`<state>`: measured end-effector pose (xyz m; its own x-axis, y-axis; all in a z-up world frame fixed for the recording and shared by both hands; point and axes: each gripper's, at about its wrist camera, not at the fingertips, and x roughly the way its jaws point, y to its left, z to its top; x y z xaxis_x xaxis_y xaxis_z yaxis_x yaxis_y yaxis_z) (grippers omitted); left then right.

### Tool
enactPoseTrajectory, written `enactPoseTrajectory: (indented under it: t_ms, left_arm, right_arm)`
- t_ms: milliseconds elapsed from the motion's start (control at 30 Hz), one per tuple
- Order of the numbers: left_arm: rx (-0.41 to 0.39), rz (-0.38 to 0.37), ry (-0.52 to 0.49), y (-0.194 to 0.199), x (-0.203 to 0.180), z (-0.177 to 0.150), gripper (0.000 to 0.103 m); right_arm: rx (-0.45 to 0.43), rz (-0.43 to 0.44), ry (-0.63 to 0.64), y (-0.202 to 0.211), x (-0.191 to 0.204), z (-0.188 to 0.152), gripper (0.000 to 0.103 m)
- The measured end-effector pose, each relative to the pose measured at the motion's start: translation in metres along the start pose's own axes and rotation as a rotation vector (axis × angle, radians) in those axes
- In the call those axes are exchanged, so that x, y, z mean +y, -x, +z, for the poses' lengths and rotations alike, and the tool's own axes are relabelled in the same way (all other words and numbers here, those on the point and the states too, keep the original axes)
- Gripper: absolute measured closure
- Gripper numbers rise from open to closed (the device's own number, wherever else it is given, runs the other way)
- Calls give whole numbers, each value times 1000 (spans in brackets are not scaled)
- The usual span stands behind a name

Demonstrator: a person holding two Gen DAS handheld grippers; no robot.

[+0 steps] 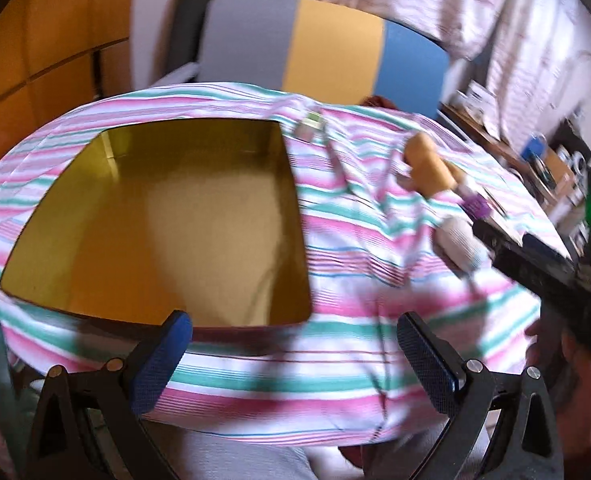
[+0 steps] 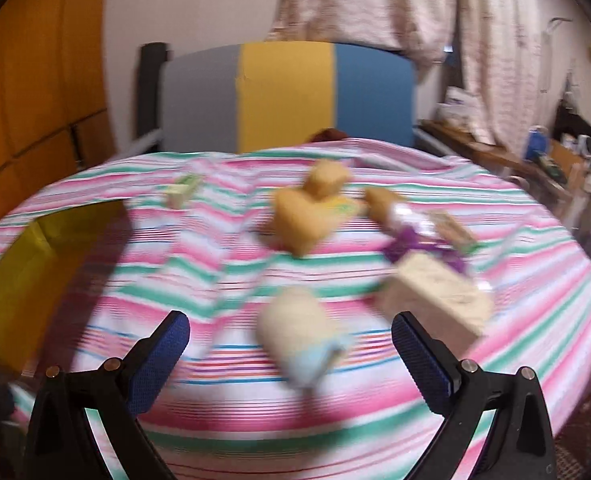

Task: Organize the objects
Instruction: 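Move the right tool toward the cream boxed package and grasp it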

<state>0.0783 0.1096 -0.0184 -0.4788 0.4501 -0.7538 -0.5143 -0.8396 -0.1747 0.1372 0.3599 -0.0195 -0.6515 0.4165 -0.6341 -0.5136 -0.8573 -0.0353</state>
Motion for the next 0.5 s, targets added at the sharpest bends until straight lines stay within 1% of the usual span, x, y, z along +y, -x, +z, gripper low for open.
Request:
enactPoseTrajectory:
  t_ms: [100,167,233,267,333,400,500]
  left_arm:
    - [6,-1,-56,-2,-18,0,0]
    - [15,-39,-74,-3,-28,1,0]
    - [18,-59,-74,-5,-33,1,0]
    - [23,-72,-74,-6,-36,2,0]
    - [41,-92,-75,-9,-40,5,0]
    - [72,-99,-81,-13,-46,6,0]
    - [86,-96,-97,-15,-54,5,0]
  right_arm:
    - [-4,-82,-46,-4,-43,2,0]
    - [-25,-105,-78,-6,-71,6,0]
    - [-36,-108,-91,-10,-91,12,1]
    - [-37,-99,-85,-15,-101,16,2]
    - [-31,-84,-54,-23,-109,22,3]
    - [-6,-38,-3,-36,-116,24,7]
    - [67,36,17,-53,-121,19,20]
